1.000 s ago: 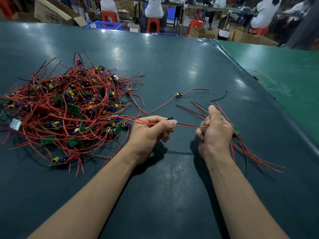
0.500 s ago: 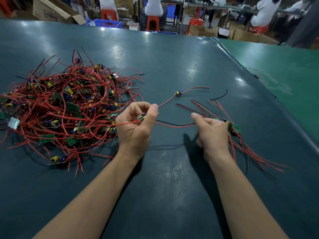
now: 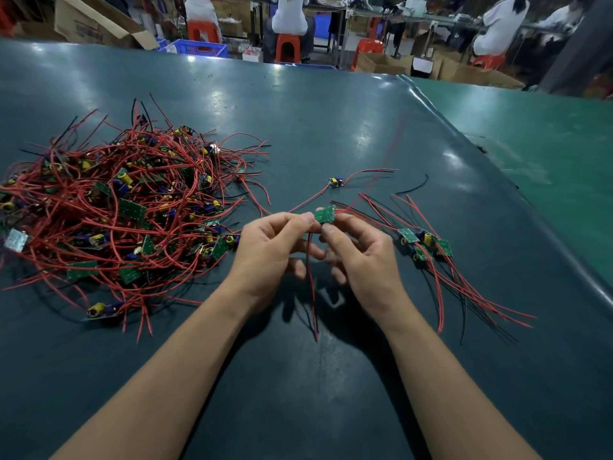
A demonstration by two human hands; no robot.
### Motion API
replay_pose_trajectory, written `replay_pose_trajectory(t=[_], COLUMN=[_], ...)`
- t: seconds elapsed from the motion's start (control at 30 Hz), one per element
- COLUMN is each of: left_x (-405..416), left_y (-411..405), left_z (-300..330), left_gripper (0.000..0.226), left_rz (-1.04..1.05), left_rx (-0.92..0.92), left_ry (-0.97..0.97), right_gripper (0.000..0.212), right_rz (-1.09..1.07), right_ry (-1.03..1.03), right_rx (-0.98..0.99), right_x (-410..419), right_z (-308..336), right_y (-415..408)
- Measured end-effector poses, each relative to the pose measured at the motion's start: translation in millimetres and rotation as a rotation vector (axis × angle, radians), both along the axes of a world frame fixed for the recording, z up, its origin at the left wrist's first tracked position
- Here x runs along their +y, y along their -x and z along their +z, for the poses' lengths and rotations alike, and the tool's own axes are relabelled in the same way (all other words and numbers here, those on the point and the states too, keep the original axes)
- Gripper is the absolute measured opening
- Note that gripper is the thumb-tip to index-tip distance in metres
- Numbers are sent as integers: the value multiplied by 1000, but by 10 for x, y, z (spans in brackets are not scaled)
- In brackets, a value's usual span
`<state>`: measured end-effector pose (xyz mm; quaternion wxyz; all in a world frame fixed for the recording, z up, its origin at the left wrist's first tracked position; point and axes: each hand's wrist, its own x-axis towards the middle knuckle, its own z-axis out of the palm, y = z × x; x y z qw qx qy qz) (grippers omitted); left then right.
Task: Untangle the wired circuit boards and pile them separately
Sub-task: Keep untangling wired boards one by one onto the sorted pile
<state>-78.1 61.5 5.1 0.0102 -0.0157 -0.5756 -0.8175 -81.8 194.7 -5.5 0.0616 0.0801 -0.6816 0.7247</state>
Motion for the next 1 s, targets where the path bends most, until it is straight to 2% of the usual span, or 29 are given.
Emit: replay_pose_trajectory(t=[0.07, 0.1, 0.17, 0.27, 0.33, 0.37, 0.47, 0.57, 0.63, 0.8, 0.9, 1.0], left_x=[-9, -13, -13, -5, -20, -37, -66, -28, -13, -31, -22, -16], left_y=[10, 12, 7, 13, 24, 36, 9, -33, -43, -28, -1, 11], left_z=[-9, -21, -21, -31, -12, -12, -25, -83, -99, -101, -128, -136], left_gripper=[11, 21, 30, 29, 45, 43, 16, 15, 14, 20, 17, 21], left_rz=[27, 25, -22, -173, -229, -257, -363, -402, -404, -278, -177, -153], left_rx=[-6, -23, -76, -141, -150, -150, -112, 8, 79, 55, 37, -9], left_ry=[18, 10, 26, 92, 126, 149, 183, 214, 241, 130, 106, 114], right_gripper=[7, 6, 13, 28, 33, 33, 25, 25, 27, 38, 24, 23], right_rz=[-9, -10, -29, 6, 99, 158, 251, 310, 305, 97, 53, 78], right_ry=[48, 82, 120, 154, 250, 285, 299, 362, 380, 273, 226, 231], right_rx=[-25, -40, -86, -159, -223, -247, -259, -288, -291, -283, -305, -321], right_x=[-13, -12, 10, 28, 46, 55, 88, 116, 100, 13, 55, 74], right_z=[4, 4, 12, 39, 53, 63, 80, 87, 72, 39, 23, 29], right_y=[-1, 5, 29, 22, 6, 0, -11, 0, 15, 56, 76, 76])
